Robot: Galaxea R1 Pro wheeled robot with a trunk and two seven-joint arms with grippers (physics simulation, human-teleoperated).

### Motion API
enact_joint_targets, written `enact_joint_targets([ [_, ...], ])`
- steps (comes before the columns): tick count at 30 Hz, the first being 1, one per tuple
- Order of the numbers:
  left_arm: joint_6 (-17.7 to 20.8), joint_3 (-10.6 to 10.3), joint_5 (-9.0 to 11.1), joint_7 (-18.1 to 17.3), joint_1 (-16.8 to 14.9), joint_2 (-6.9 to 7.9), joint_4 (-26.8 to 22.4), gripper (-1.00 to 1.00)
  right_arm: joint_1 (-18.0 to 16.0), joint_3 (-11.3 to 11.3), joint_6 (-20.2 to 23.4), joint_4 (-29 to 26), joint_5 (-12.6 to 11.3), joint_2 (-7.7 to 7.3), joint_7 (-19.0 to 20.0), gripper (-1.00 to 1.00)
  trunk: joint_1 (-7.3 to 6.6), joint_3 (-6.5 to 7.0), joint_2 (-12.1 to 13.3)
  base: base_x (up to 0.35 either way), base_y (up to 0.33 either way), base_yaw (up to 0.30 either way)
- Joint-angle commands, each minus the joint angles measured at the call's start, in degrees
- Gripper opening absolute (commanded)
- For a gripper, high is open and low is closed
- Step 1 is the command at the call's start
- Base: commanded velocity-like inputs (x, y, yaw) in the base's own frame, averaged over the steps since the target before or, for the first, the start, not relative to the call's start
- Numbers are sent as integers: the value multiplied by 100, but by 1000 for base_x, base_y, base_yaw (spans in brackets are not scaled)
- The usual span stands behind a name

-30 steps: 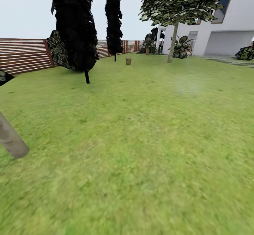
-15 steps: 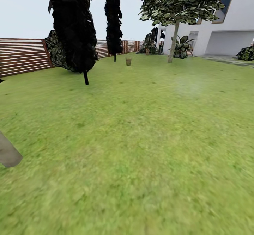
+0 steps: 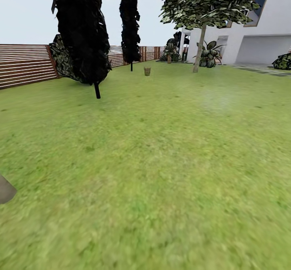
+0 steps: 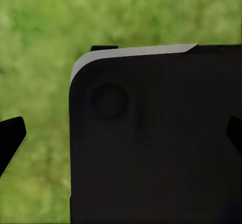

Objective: Take the three Easter eggs out of the wicker basket on the lawn in the garden, then place them on the lawn next to a single tree (choose any tree) so that all three eggs are next to the same tree and none are left in the basket.

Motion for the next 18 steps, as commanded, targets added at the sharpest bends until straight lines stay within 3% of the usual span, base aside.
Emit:
enact_joint_targets([
  [1,-19,-3,4,-1,-3,0,5,100,1,-2,-4,-4,1,1,6,100,4,-4,-2,340,0,0],
  [18,-19,-5,4,-1,-3,0,5,100,1,12,-4,-4,27,4,6,100,4,-4,-2,340,0,0],
])
